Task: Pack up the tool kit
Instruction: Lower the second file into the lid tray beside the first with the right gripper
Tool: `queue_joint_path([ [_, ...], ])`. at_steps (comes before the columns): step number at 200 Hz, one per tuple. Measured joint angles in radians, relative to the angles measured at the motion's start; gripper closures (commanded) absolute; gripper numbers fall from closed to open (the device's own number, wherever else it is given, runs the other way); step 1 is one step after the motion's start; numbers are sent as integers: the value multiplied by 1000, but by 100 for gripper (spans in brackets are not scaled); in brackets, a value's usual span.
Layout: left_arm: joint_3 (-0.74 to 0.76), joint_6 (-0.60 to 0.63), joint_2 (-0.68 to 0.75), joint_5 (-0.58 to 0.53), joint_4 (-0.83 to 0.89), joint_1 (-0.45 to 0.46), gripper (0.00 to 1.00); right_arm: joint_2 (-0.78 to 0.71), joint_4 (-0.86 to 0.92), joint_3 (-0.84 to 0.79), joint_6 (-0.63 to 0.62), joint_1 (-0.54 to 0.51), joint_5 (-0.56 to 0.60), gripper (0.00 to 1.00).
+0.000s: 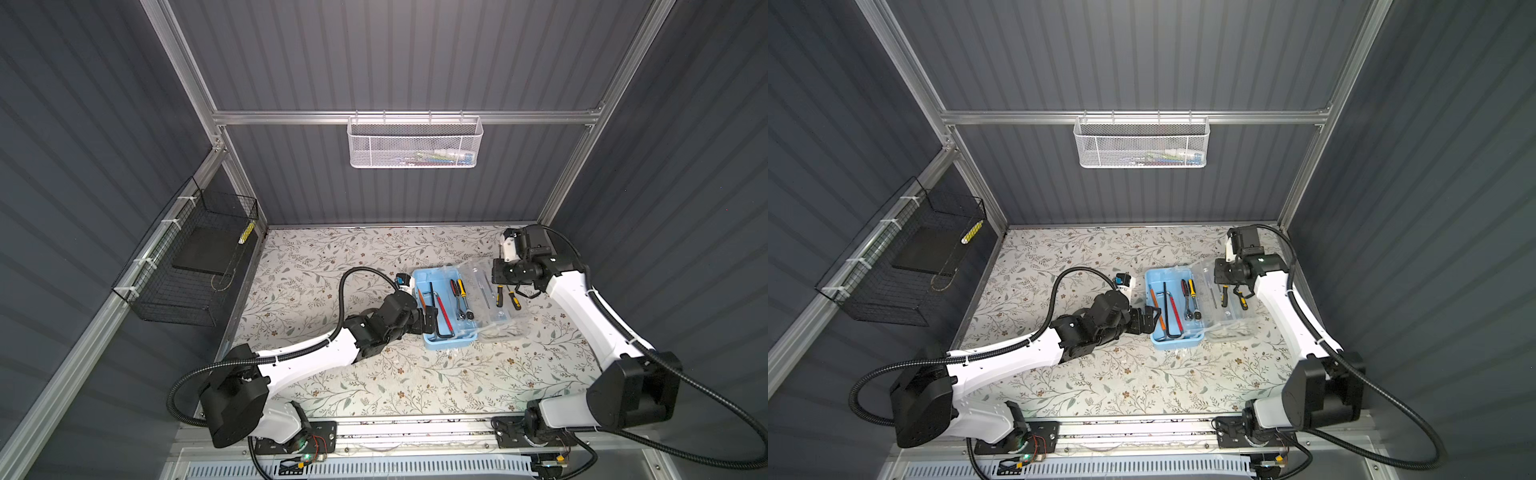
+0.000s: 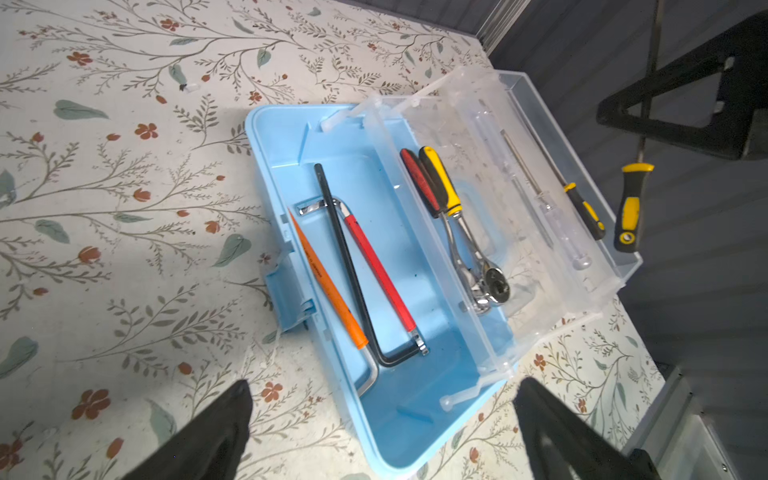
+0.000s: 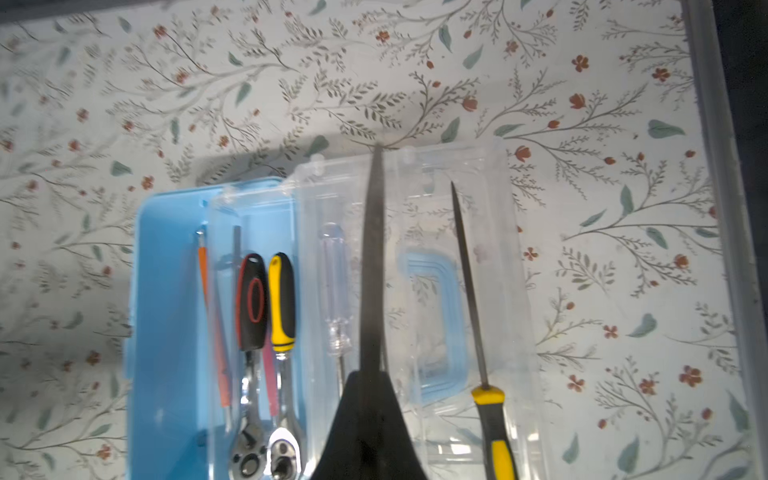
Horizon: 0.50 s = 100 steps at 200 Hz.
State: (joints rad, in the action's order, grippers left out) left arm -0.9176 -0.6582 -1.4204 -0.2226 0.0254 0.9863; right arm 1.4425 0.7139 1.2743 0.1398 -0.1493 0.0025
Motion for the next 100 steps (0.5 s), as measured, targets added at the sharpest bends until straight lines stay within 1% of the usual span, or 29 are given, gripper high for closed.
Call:
queue_joint_path([
  [42,6,0,-4,-3,25,-13,0,84,47,34,-82,0,104,100],
  [100,10,0,-22,5,27,-19,0,138,61,90,-142,0,145,100],
])
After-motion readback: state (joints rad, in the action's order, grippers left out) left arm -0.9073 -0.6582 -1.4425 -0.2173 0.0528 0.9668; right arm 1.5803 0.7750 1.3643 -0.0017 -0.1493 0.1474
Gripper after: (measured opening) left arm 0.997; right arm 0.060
